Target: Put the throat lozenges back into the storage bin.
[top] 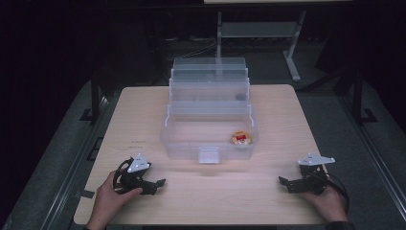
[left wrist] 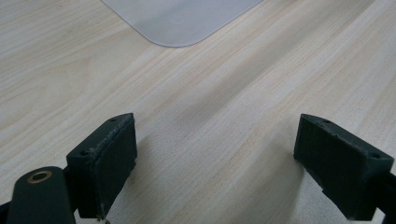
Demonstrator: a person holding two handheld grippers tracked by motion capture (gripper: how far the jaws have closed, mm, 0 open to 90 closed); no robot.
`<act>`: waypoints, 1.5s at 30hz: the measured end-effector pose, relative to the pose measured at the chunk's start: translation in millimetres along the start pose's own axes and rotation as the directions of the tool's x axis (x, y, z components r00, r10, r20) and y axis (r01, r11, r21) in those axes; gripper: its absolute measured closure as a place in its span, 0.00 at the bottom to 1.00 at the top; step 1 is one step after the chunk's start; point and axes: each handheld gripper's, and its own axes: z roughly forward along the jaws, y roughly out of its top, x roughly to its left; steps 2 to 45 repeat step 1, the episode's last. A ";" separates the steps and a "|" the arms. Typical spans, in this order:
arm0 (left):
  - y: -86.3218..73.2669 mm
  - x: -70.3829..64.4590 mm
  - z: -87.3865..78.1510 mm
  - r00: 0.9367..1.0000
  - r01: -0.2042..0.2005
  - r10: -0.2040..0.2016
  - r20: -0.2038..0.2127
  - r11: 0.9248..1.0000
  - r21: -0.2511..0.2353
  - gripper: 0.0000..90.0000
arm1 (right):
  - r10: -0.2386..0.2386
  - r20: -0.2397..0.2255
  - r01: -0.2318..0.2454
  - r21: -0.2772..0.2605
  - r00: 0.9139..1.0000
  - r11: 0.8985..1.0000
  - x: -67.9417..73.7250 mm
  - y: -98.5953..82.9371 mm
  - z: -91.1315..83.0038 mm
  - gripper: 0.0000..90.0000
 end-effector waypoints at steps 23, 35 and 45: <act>0.0 0.0 0.0 1.000 0.000 0.000 0.000 1.000 0.000 0.14 | 0.001 0.000 -0.001 0.000 1.000 1.000 0.0 0.0 0.0 0.00; 0.0 0.0 0.0 1.000 0.000 0.000 0.000 1.000 0.000 0.14 | 0.001 0.000 -0.001 0.000 1.000 1.000 0.0 0.0 0.0 0.00; 0.0 0.0 0.0 1.000 0.000 0.000 0.000 1.000 0.000 0.14 | 0.001 0.000 -0.001 0.000 1.000 1.000 0.0 0.0 0.0 0.00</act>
